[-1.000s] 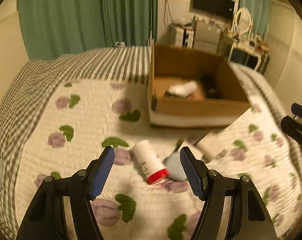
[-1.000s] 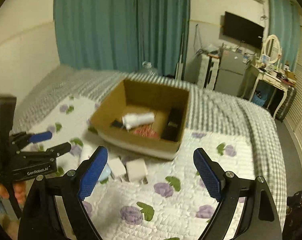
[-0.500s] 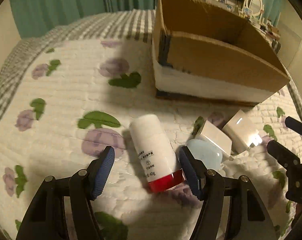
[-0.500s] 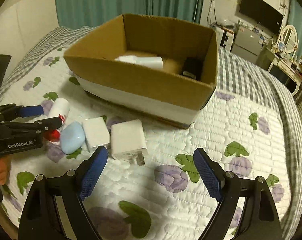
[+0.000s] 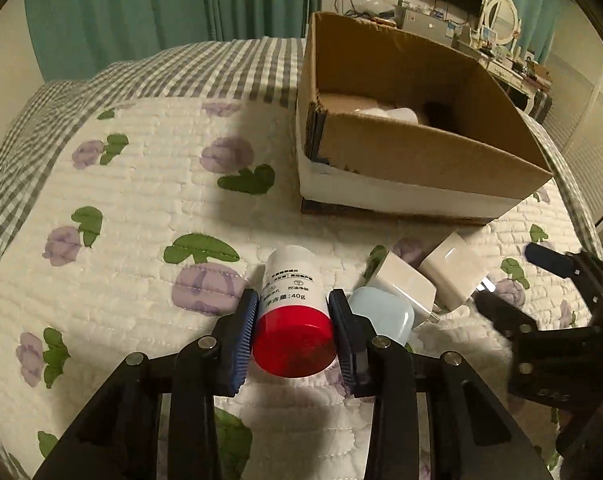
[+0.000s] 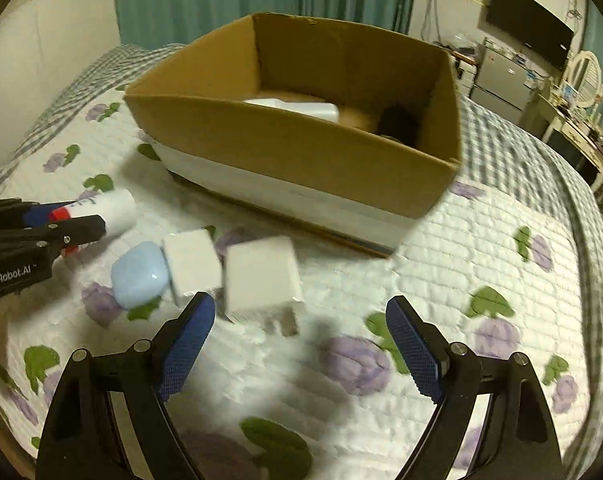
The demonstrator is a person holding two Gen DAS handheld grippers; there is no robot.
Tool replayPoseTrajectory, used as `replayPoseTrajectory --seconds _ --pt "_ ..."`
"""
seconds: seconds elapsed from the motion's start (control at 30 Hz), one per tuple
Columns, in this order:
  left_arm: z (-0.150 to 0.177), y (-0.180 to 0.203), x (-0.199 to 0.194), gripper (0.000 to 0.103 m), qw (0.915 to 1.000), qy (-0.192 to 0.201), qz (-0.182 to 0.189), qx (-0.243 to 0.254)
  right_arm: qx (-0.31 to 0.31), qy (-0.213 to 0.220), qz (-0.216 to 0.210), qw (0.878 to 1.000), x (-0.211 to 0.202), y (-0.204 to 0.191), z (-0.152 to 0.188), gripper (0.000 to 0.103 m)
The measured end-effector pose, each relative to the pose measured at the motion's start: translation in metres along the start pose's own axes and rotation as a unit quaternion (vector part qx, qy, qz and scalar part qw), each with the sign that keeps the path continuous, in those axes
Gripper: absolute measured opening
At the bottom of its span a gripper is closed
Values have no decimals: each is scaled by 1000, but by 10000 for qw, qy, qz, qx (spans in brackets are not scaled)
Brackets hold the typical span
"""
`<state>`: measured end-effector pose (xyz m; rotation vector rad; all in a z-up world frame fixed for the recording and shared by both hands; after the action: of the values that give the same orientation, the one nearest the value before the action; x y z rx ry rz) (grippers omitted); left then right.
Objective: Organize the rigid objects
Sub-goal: 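Grasp the red-capped bottle with the left tool while the right grasps a white charger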
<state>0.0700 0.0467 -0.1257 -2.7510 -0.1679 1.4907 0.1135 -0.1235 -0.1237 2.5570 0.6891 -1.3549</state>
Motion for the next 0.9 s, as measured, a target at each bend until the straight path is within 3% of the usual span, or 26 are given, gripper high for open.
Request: replayPoseTrajectory --seconds 0.1,0.3,0.6,0.7,0.9 --pt "-4 1 -1 37 10000 55 16 21 -193 -135 67 9997 12 -6 -2 75" --pt "-9 1 3 36 9999 110 -13 47 -185 -283 -98 9994 34 -6 -6 68" --pt "-9 6 3 36 9998 144 -54 138 -13 -254 -64 9997 48 0 -12 67" --pt "-9 6 2 36 9998 156 -28 151 47 -314 -210 9993 47 -1 -11 52" --pt "-8 13 -11 36 9993 297 36 208 -86 -183 -73 9998 28 -7 0 52"
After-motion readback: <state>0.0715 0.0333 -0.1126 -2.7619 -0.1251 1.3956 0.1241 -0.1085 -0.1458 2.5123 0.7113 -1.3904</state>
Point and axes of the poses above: each gripper's, at about its wrist camera, not at the fingertips, and x roughly the way its jaws point, y to its right, z to its underside, the point moved 3 cm from there along x, roughly the way its jaws point, and after that the axes turned 5 degrees about -z, right-handed, at the moved point
